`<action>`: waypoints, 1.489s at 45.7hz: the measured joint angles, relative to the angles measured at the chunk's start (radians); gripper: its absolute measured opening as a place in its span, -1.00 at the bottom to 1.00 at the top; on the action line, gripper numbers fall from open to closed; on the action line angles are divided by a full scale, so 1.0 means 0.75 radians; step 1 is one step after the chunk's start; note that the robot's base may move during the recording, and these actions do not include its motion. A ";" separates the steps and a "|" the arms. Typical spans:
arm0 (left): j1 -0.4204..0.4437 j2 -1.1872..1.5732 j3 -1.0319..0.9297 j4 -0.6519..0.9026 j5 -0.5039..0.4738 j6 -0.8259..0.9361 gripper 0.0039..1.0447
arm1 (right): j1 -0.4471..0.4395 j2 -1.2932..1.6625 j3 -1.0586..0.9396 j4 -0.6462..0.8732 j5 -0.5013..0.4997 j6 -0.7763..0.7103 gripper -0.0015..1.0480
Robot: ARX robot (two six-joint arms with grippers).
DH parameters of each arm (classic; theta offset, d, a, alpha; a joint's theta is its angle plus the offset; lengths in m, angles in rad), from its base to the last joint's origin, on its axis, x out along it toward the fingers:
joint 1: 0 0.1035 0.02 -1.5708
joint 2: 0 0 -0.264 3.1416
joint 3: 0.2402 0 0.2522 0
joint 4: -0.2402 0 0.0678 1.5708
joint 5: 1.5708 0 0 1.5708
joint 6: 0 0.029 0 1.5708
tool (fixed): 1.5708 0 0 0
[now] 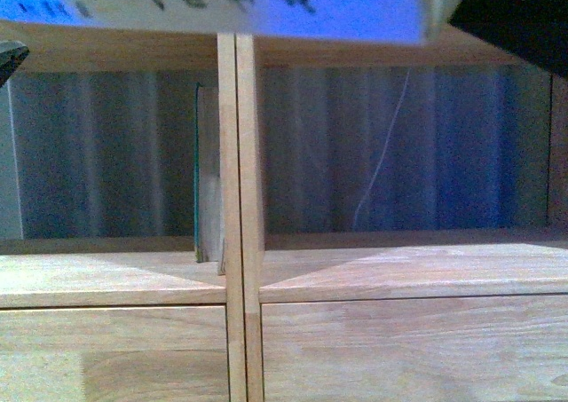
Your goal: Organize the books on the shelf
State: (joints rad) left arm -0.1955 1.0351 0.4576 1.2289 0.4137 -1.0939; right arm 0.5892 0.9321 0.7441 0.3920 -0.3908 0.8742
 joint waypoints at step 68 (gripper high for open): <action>-0.039 -0.069 0.069 -0.344 -0.132 0.051 -0.87 | -0.091 0.007 0.000 -0.056 0.022 -0.030 -0.28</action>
State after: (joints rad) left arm -0.2245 0.9833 0.5095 0.9707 0.3149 -1.0557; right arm 0.5209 0.9371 0.7441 0.3500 -0.3740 0.8516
